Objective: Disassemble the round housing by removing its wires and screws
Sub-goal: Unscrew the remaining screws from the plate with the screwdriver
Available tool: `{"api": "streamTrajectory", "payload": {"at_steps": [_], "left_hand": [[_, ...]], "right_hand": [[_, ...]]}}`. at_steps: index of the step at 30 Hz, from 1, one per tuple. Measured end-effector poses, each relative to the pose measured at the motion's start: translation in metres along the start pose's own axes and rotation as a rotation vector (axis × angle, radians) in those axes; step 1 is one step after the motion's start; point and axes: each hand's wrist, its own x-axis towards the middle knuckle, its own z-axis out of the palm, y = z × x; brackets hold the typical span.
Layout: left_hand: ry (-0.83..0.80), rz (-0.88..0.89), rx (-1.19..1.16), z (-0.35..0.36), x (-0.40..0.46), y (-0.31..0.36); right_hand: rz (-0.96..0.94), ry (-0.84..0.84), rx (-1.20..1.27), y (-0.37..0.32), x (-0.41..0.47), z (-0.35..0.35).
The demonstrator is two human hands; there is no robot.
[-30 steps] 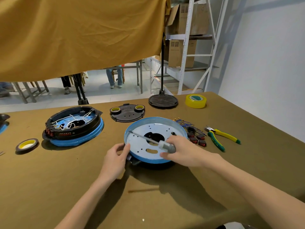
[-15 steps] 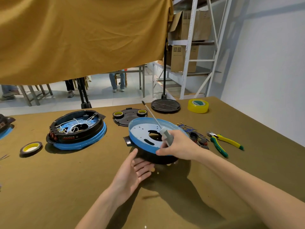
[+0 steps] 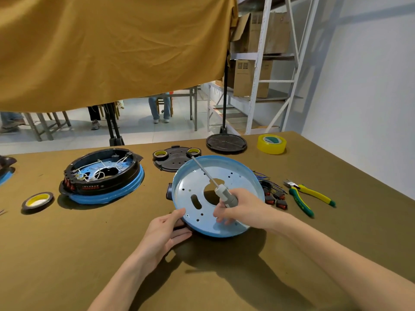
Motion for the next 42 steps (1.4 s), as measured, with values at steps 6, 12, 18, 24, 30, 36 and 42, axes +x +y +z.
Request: {"api": "streamTrajectory", "payload": {"at_steps": [6,12,18,24,30,36,42], "left_hand": [[0.031,-0.073,-0.011,0.007,-0.007,0.011],[0.044,-0.022,0.003,0.012,-0.012,0.024],[-0.167,0.183,-0.237,0.016,-0.03,0.038],[-0.206,0.447,-0.07,0.043,-0.034,0.058],[-0.106,0.59,0.23,0.07,-0.024,0.062],[-0.106,0.61,0.251,0.083,-0.024,0.061],[-0.045,0.538,0.046,0.07,-0.038,0.066]], "right_hand": [[-0.109,0.05,-0.196,-0.004,0.005,0.013],[-0.179,0.163,-0.318,-0.025,0.012,0.021],[-0.169,0.309,-0.089,-0.054,0.02,-0.029],[-0.127,0.177,0.262,-0.06,0.024,-0.097],[-0.075,0.178,0.477,-0.039,0.024,-0.132],[-0.075,0.187,0.459,-0.037,0.023,-0.13],[-0.098,0.355,0.183,-0.072,0.02,-0.082]]}}
